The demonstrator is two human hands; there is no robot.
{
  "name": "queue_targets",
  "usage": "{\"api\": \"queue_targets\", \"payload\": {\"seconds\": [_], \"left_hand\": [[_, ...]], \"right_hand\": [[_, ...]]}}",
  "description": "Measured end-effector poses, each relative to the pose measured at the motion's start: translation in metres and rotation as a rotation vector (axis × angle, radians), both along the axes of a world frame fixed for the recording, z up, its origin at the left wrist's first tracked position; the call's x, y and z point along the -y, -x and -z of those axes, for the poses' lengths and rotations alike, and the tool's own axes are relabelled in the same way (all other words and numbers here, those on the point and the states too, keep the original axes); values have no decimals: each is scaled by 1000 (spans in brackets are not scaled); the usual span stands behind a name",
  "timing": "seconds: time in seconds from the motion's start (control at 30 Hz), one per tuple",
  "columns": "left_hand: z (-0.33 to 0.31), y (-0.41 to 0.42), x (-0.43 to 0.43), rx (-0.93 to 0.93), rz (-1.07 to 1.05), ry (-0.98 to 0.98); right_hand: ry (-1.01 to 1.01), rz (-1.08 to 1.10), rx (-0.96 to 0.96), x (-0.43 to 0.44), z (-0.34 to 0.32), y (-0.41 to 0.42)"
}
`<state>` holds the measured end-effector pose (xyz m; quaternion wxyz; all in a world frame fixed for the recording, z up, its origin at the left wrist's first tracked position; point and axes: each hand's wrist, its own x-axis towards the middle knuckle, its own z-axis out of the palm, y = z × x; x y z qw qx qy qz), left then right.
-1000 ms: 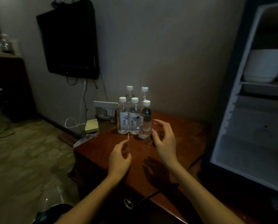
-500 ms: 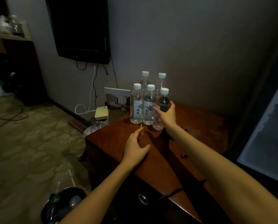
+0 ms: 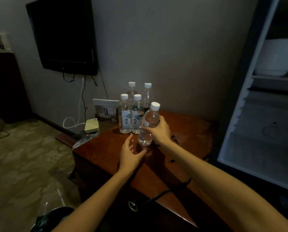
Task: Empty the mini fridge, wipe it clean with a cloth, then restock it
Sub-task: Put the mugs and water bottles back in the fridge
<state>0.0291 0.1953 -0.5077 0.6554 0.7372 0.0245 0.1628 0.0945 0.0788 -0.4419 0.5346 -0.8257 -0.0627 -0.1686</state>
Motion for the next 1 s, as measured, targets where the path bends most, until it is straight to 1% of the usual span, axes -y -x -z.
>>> {"api": "queue_targets", "payload": {"seconds": [0.07,0.17,0.27,0.37,0.5,0.57,0.7,0.83,0.93,1.0], "left_hand": [[-6,6,16,55,0,-26],[-17,19,47,128,-35,-48],[-23,38,86,171,23,37],[-18,61,125,241,89,58],[-16,78,178,309,158,79],[-19,85,205,311,215,78],[-24,85,246,319,316,48],[-29,76,269,278,342,14],[-26,68,276,254,348,-132],[-26,66,277,203,420,-191]], "right_hand": [[-32,-54,52,11,-5,23],[5,-60,118,35,-13,57],[15,-54,146,68,-19,91],[-10,-63,171,106,-21,126],[14,60,209,164,-28,161],[24,141,212,189,-30,172],[-18,247,191,228,-33,181],[-95,257,127,252,-28,164],[-83,276,98,260,-23,140],[-46,296,106,265,-22,124]]}}
